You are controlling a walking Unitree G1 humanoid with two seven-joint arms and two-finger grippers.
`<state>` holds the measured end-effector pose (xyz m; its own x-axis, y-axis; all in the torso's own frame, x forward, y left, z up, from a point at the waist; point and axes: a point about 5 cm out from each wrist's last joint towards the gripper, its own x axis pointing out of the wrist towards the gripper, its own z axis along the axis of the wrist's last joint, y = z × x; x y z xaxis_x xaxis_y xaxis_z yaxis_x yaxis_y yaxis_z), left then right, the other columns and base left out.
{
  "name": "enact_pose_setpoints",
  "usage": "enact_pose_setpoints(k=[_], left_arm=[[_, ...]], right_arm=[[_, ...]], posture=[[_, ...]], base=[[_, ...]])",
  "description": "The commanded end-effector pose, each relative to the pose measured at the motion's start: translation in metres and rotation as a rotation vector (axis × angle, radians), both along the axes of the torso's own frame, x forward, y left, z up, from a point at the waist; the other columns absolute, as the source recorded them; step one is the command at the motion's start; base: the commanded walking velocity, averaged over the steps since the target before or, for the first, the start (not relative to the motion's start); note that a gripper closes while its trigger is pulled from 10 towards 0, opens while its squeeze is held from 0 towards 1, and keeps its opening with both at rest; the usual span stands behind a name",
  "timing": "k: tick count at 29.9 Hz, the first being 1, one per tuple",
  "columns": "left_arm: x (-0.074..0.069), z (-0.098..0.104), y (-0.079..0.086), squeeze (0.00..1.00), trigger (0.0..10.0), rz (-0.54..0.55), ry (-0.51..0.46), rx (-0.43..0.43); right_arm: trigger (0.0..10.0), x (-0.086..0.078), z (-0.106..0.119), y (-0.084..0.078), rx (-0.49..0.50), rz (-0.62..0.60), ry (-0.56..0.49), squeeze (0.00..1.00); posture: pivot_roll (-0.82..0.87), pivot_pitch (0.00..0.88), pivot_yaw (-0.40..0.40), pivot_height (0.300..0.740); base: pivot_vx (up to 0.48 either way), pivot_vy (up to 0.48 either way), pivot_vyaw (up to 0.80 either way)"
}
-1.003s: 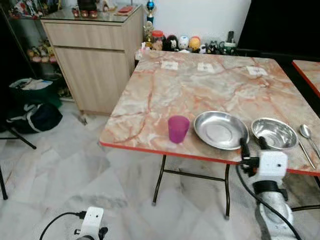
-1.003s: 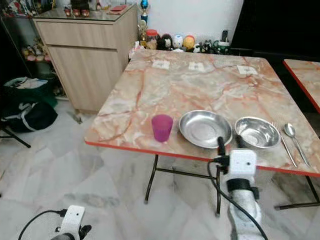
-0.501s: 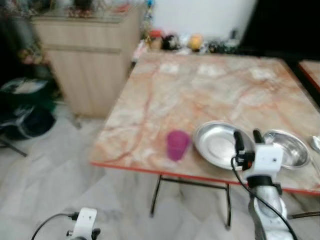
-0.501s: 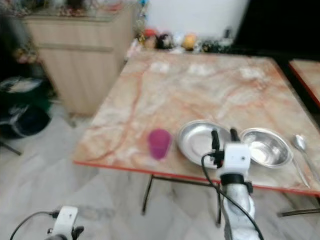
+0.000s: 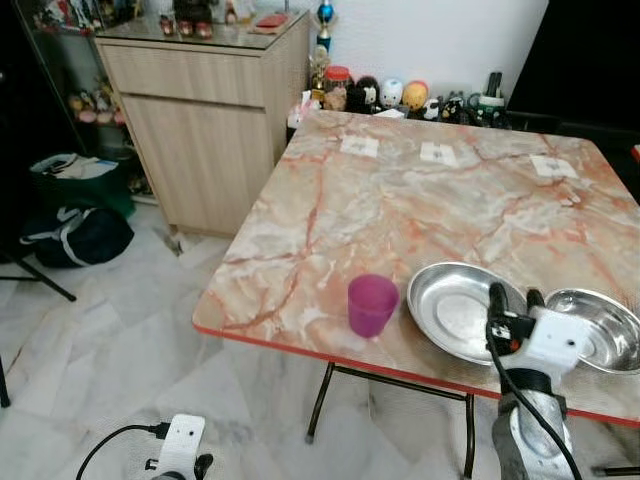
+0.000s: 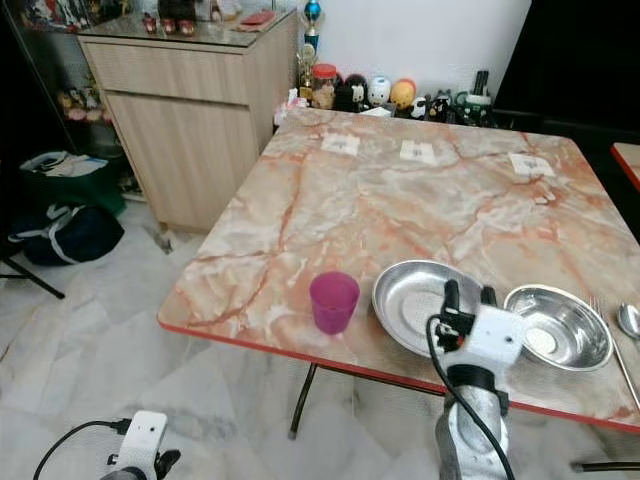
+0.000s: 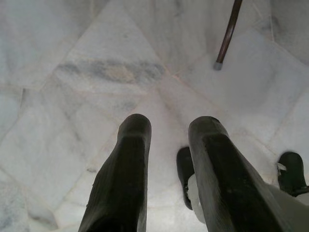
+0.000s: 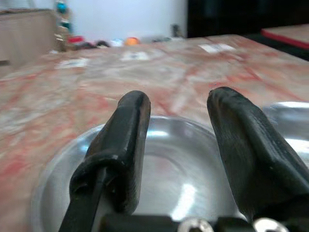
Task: Setting the table
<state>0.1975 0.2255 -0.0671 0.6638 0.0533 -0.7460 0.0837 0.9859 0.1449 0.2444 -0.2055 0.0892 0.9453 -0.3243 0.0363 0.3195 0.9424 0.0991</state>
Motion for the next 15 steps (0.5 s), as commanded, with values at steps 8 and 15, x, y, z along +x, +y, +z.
enact_pose_setpoints(k=[8,15], left_arm=[[0.0,-0.001,-0.003,0.0,10.0,-0.008,0.012,-0.005],[0.0,-0.001,-0.003,0.0,10.0,-0.015,0.013,-0.001]], right_arm=[[10.0,-0.012,-0.02,-0.015,0.19,-0.135,0.139,0.0],[10.0,-0.013,-0.028,-0.006,0.287,-0.092,0.179,0.0]], posture=[[0.07,0.0,-0.037,0.74],[0.07,0.0,-0.037,0.74]], base=[[0.0,0.0,0.0],[0.0,0.0,0.0]])
